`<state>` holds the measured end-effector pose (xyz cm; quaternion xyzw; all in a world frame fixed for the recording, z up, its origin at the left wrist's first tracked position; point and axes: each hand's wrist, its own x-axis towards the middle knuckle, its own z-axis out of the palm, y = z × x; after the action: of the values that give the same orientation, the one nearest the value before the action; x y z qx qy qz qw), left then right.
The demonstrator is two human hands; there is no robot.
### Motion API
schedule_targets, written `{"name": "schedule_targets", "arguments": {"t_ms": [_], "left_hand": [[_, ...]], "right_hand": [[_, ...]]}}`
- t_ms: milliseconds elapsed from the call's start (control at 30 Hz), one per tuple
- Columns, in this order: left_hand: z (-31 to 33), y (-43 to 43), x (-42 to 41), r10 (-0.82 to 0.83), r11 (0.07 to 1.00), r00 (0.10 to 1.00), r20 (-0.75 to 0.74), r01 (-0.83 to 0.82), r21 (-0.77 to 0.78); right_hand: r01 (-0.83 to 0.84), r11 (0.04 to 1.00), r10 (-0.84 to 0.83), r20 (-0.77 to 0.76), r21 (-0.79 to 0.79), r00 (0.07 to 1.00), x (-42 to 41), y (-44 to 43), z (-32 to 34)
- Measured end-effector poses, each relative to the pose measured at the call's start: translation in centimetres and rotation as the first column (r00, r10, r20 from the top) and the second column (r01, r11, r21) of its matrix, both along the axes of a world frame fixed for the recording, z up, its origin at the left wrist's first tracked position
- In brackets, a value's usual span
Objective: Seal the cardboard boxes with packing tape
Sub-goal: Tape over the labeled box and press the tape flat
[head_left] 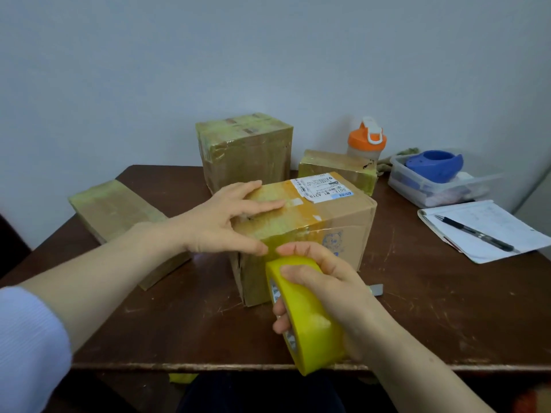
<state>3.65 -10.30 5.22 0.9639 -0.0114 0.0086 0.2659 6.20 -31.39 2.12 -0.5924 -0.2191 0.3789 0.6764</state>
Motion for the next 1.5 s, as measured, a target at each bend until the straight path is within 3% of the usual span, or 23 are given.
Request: {"name": "schedule_targets", "arguments": {"t_ms": [67,133,233,333,433,533,633,933,1067,1400,1500], "left_hand": [[0.2,0.0,0.4,0.059,0.993,0.996,0.064,-0.052,-0.108],[0.8,0.3,0.9,0.093,0.951,0.996,0.015,-0.084,-0.298],[1.0,1.0,1.2,0.063,0.837,0.991,-0.116,-0.115,-0.535],[-0.7,1.6,1.8,0.223,0.701,0.954,-0.199,-0.299,-0.648],[-2.9,2.7,2.7,0.376,0.509,0.891,-0.254,-0.428,-0.746],[-4.6,3.1,4.0,0.529,0.320,0.817,-0.227,-0.441,-0.839],[-5.8,2.8,5.2,0.651,0.221,0.741,-0.167,-0.395,-0.892],[-6.2,2.5,5.8,0.713,0.331,0.700,-0.035,-0.380,-0.864],[-5.9,1.8,6.3,0.689,0.403,0.725,0.013,-0.368,-0.838],[-5.8,1.0,6.8,0.691,0.398,0.722,-0.035,-0.420,-0.816],[-5.3,0.8,6.5,0.654,0.466,0.755,-0.050,-0.454,-0.760]], "right_hand": [[-0.003,1.000,0.002,0.017,0.018,1.000,0.1,-0.1,1.3],[-0.027,0.998,0.025,0.033,0.056,0.999,0.6,-0.6,3.3],[-0.146,0.978,0.139,0.054,0.148,0.989,1.8,-1.0,6.6],[-0.202,0.963,0.179,0.138,0.177,0.974,3.5,0.1,8.7],[-0.096,0.984,0.068,0.181,0.149,0.981,4.8,2.9,8.9],[0.071,0.989,-0.102,0.247,0.130,0.964,6.0,6.2,8.1],[0.114,0.993,-0.111,0.423,0.017,0.900,6.3,8.0,7.3],[0.108,0.984,-0.143,0.271,0.140,0.952,2.9,6.3,7.6],[0.092,0.983,-0.122,0.187,0.159,0.975,0.8,2.9,7.5],[0.078,0.994,-0.080,-0.025,-0.076,0.996,-2.7,-0.1,0.1],[0.056,0.992,-0.064,-0.069,-0.110,0.996,-2.2,-0.1,-0.7]]}}
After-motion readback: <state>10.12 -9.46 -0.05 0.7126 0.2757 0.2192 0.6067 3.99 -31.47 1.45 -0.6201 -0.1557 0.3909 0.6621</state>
